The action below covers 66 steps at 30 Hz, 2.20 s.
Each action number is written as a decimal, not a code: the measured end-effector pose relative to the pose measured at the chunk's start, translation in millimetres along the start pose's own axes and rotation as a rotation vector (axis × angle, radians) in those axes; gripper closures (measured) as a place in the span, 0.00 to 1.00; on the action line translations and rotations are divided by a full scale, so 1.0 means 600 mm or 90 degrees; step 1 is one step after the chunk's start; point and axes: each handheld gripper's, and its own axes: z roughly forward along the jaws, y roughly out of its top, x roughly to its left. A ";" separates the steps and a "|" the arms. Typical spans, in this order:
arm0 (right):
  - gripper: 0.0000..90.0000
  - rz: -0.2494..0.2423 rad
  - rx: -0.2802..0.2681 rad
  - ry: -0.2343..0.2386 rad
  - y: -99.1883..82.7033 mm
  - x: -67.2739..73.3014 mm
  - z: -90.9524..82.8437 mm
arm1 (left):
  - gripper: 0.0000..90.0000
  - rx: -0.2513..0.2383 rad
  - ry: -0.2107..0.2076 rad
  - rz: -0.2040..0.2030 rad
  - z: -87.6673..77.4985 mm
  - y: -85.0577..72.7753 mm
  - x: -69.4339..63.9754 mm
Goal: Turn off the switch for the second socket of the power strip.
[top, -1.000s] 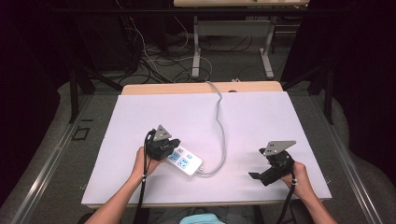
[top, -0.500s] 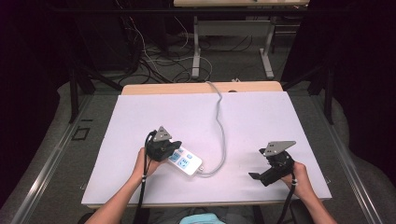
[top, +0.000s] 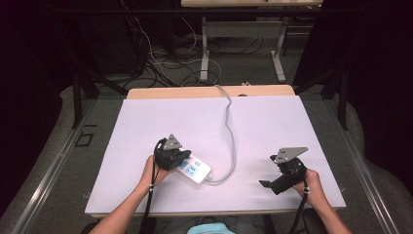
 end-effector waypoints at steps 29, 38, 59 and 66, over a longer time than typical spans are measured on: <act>0.01 -0.007 -0.001 0.003 0.001 0.002 0.001 | 1.00 -0.010 0.004 0.009 0.006 -0.007 -0.002; 0.01 0.000 -0.001 -0.005 0.001 0.005 0.004 | 1.00 -0.015 -0.002 -0.003 0.007 -0.008 0.001; 0.01 -0.010 0.013 0.002 0.002 0.004 0.005 | 1.00 -0.018 -0.013 -0.027 0.007 -0.010 0.006; 0.01 -0.015 0.014 -0.003 0.002 0.004 0.005 | 1.00 -0.014 -0.014 -0.025 0.007 -0.010 0.006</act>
